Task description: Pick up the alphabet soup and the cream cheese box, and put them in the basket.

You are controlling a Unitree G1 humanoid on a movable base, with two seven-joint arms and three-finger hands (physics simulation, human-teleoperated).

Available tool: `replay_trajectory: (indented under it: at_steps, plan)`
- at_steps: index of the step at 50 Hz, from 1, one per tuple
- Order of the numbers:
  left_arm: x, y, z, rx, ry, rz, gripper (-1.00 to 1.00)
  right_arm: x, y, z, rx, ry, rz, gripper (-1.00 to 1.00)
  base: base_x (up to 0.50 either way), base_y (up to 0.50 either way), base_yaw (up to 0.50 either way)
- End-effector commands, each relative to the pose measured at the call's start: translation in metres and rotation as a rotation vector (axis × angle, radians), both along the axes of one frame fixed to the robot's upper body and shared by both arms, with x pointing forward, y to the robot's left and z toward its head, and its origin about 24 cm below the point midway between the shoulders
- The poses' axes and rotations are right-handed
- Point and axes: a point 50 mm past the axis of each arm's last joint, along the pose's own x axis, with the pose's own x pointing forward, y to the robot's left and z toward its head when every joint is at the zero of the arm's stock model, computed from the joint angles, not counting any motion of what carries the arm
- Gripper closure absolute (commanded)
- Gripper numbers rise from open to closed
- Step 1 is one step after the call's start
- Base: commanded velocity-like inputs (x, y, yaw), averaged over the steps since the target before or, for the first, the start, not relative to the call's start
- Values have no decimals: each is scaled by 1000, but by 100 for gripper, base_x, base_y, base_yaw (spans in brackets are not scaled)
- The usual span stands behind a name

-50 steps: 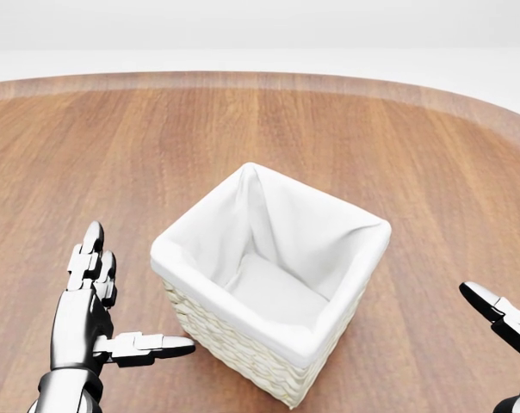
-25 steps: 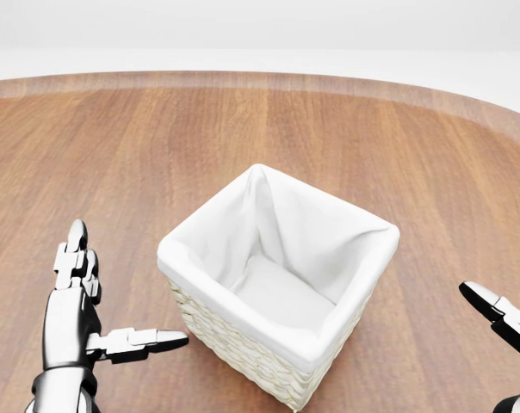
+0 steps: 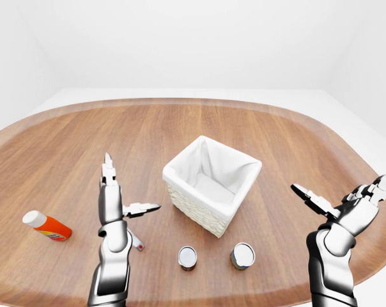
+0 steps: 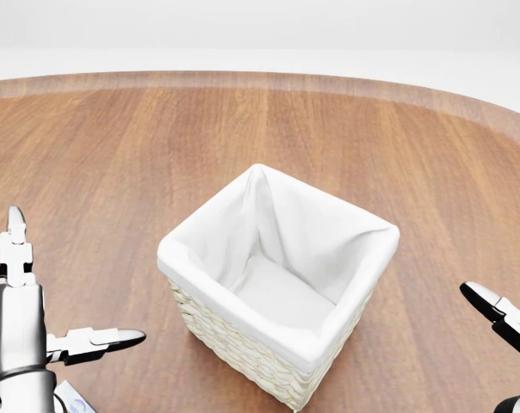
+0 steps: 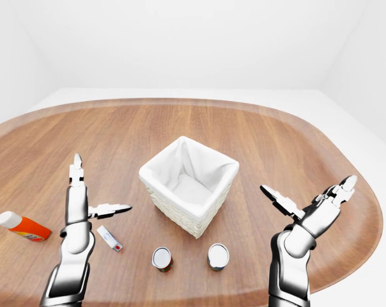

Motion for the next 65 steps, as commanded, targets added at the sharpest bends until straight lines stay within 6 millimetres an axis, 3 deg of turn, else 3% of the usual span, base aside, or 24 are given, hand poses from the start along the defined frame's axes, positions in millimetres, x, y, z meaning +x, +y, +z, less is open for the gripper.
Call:
replay_trajectory:
  at_steps: [1, 4, 6, 10, 19, 24, 28, 35, 42, 47, 54, 56, 65]
  plan:
    - [-16, 3, 15, 245, -4, 5, -100, -1, 1, 1, -6, 0, 1, -100, 0, 0, 0]
    - [-18, 0, 26, 350, -32, 17, -100, -1, 1, 0, -2, 2, 0, -100, 0, 0, 0]
    - [-22, -8, 38, 509, -70, 25, -100, -1, 1, 2, -5, -5, 1, -100, 0, 0, 0]
    - [-23, -17, 46, 632, -88, 36, -100, 0, 1, 1, -3, -3, 1, -100, 0, 0, 0]
    - [-27, -23, 52, 816, -87, 69, -100, 1, 1, -1, -5, 8, 2, -100, 0, 0, 0]
    - [-27, -24, 64, 871, -102, 85, -100, 1, 1, -2, -7, 12, 3, -100, 0, 0, 0]
    - [-27, -33, 64, 950, -1, 22, -100, 1, 1, -1, -10, 9, 4, -100, 0, 0, 0]
    - [-24, -34, 59, 891, 37, -15, -100, 2, 1, -2, -7, 14, 4, -100, 0, 0, 0]
    - [-21, -32, 57, 1042, 53, 24, -100, 2, 1, -1, -6, 11, 4, -100, 0, 0, 0]
    - [-21, -32, 49, 1053, 79, 22, -100, 2, 0, -2, -2, 11, 3, -100, 0, 0, 0]
    - [-22, -31, 57, 1023, 72, 25, -100, 1, 1, 0, -6, 5, 3, -100, 0, 0, 0]
    - [-23, -31, 70, 968, 44, 17, -100, 1, 1, -1, -8, 9, 3, -100, 0, 0, 0]
    - [-23, -31, 71, 967, 41, 13, -100, 1, 1, -1, -8, 9, 3, -100, 0, 0, 0]
